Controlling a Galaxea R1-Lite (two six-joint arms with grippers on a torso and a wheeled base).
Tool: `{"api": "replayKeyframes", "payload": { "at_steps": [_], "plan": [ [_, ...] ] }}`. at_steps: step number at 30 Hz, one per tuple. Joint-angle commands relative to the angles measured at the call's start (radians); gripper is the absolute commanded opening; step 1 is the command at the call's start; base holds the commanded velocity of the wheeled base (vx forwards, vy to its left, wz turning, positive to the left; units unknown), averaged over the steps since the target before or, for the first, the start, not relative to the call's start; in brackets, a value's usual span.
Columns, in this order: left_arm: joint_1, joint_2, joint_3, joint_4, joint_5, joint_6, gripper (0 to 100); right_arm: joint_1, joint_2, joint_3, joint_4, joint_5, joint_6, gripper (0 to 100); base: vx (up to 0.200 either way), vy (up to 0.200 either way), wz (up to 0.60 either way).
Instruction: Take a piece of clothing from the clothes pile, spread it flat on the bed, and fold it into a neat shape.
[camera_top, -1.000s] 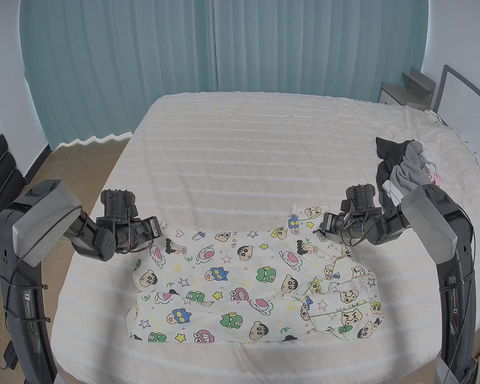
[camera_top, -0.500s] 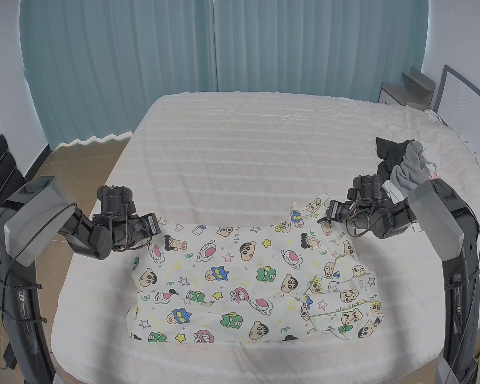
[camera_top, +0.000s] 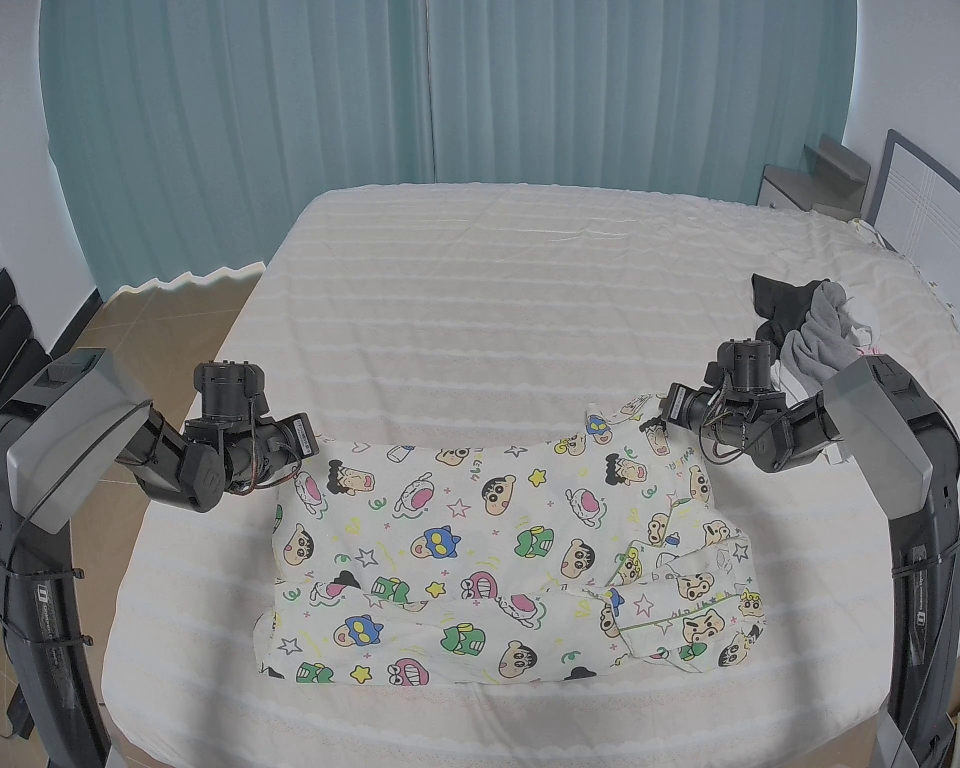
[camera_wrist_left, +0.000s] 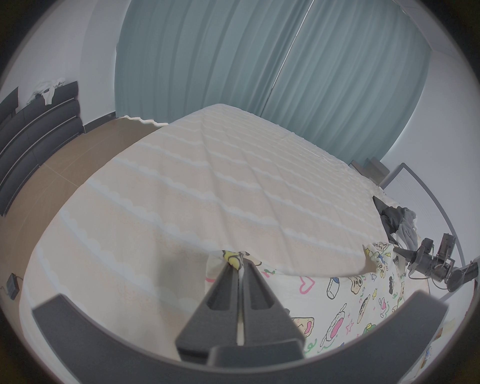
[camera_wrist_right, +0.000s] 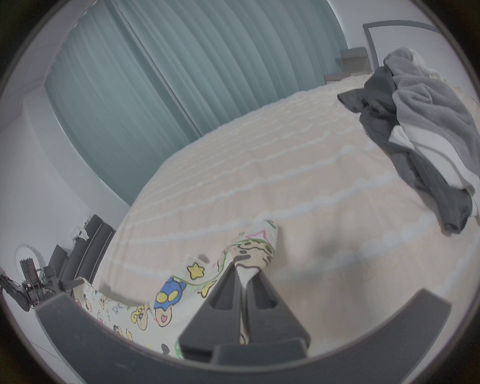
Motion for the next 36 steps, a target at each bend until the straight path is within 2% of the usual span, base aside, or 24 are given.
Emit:
{"api": "replayKeyframes", "payload": {
  "at_steps": [1,10,14,17,26,32,36],
  "plan": [
    [-0.002,0.006,-0.011,0.001,0.007,-0.001,0,0.0,-0.005,0.002,-0.012,0.0,0.005,0,0.0,0.0,0.0],
    [0.0,-0.006,0.003,0.005,0.006,-0.001,0,-0.001,-0.068,0.061,-0.012,0.014,0.043,0,0.0,0.0,0.0],
    [-0.002,-0.018,0.014,0.007,0.004,0.0,0,0.0,-0.087,0.094,-0.009,0.029,0.042,0,0.0,0.0,0.0],
    [-0.006,-0.037,0.037,0.007,-0.004,0.002,0,-0.001,-0.113,0.156,-0.009,0.085,0.032,0,0.0,0.0,0.0],
    [-0.009,-0.061,0.064,0.008,-0.004,0.003,0,-0.003,-0.114,0.18,-0.009,0.097,0.031,0,0.0,0.0,0.0],
    [-0.006,-0.1,0.109,0.008,-0.01,0.025,0,-0.034,-0.182,0.263,-0.01,0.183,0.029,0,0.0,0.0,0.0],
    [-0.008,-0.13,0.141,0.008,-0.021,0.026,0,-0.054,-0.205,0.302,-0.01,0.198,0.014,0,0.0,0.0,0.0]
  ]
}}
